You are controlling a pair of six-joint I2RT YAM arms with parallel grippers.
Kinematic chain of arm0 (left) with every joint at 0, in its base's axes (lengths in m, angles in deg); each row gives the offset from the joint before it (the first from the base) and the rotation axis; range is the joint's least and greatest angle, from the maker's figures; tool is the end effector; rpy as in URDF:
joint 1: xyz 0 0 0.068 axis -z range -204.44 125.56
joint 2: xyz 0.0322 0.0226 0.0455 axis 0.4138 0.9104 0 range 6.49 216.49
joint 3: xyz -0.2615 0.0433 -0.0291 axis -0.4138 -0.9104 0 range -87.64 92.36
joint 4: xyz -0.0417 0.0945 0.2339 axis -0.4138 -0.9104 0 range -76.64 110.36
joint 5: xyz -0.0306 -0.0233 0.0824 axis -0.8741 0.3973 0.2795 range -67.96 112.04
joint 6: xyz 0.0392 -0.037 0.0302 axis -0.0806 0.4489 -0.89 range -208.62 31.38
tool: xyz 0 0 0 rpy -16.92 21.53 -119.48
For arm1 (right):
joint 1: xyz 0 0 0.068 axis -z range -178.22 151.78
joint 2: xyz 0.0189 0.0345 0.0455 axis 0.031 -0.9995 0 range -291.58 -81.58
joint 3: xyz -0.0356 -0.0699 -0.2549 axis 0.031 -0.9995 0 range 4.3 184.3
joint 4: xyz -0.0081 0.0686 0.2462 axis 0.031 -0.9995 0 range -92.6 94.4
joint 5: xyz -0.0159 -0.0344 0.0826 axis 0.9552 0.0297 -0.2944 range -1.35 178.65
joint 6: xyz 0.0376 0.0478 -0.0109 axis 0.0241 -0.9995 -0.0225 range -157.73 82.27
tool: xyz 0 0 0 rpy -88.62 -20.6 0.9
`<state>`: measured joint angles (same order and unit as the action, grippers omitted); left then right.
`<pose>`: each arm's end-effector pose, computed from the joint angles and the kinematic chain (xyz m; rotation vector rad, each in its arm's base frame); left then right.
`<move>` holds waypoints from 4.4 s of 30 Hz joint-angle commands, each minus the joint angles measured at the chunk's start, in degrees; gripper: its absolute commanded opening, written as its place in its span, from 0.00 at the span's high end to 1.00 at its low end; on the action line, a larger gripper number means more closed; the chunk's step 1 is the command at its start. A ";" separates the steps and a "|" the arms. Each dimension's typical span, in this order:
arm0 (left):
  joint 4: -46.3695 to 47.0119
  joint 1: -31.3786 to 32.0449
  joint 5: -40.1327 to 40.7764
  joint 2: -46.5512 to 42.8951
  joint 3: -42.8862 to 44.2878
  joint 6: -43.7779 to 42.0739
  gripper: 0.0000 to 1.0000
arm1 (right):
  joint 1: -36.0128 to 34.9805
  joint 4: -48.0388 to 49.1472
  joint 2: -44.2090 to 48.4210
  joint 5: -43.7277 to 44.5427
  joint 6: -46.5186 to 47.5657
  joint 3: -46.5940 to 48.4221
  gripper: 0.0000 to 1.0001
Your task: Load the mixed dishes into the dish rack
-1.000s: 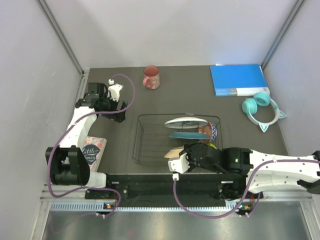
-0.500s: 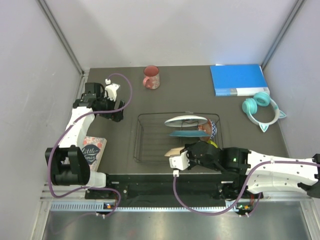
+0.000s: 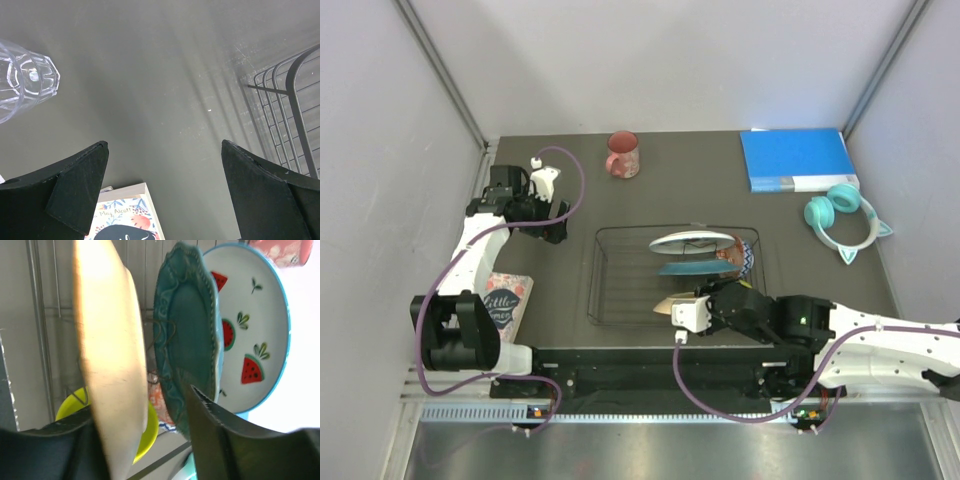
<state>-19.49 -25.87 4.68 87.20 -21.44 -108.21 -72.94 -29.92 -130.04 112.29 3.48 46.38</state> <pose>0.2940 -0.0065 0.2697 0.5095 2.4191 -0.2259 0.0658 0.1702 0.2634 -1.7569 1.3492 -0.1502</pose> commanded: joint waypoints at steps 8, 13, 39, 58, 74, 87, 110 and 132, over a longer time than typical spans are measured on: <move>1.89 -0.24 -1.36 -0.82 0.69 -0.36 0.01 | 0.01 -9.79 3.81 3.17 -5.17 10.11 0.11; 1.10 -0.33 -1.44 -0.29 2.27 -0.09 0.01 | -0.60 -13.39 4.96 3.34 -6.93 13.63 0.00; 6.54 0.29 -6.19 7.61 15.87 11.31 0.01 | -0.26 2.92 -1.34 13.71 -17.12 26.10 0.00; 5.39 12.77 1.55 53.49 68.37 8.70 0.02 | 42.37 14.02 -33.35 -13.62 -56.59 43.43 0.00; 21.04 8.64 -7.46 49.73 59.32 22.38 0.04 | 44.57 17.45 -37.93 -18.54 -55.36 38.34 0.00; 21.40 7.23 -12.53 55.50 66.51 30.23 0.04 | 44.75 18.59 -39.42 -19.86 -55.36 35.70 0.00; 19.29 11.45 11.47 65.62 68.28 17.05 0.49 | 48.35 22.81 -34.24 -21.35 -57.29 27.00 0.00; 15.85 9.26 -5.56 57.74 57.66 27.46 1.00 | 50.28 26.06 -34.24 -27.06 -59.31 26.20 0.00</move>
<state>1.71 -14.73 6.99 150.17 42.71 -89.92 -23.87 -8.33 -166.26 89.32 -53.94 71.76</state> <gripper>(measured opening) 0.206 0.996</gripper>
